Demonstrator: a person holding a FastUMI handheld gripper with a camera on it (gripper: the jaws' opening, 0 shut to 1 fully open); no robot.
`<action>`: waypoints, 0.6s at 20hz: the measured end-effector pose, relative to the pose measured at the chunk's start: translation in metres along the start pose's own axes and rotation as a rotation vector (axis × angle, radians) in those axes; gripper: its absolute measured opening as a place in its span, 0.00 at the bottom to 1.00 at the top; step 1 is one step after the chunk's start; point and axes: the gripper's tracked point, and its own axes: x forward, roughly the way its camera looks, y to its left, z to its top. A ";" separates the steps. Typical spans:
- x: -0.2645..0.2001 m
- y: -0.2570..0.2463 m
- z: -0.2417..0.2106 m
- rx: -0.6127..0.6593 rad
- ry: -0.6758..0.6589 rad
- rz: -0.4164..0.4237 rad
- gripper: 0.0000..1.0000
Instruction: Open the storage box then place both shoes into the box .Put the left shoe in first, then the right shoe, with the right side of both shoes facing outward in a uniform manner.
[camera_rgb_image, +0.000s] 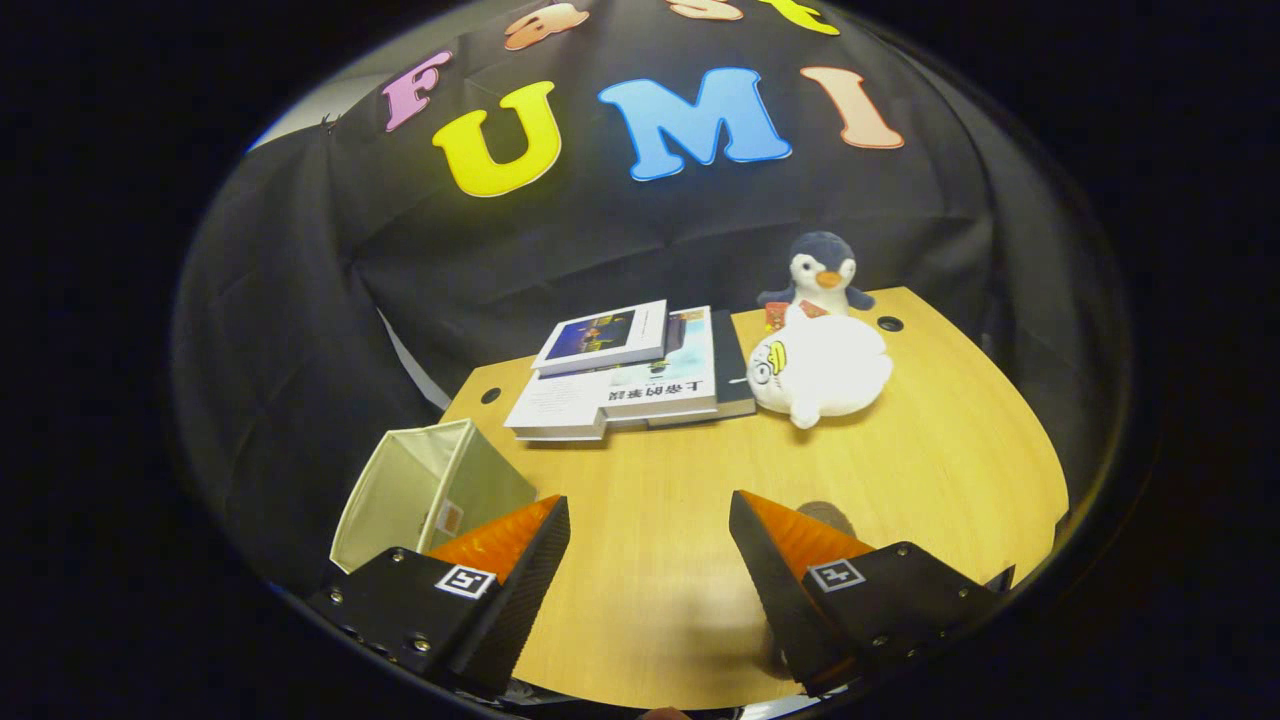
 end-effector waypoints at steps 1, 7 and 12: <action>-0.002 -0.012 -0.003 0.001 0.003 -0.013 0.98; -0.007 -0.078 -0.032 -0.049 0.034 -0.095 0.98; -0.004 -0.115 -0.059 -0.078 0.082 -0.122 0.98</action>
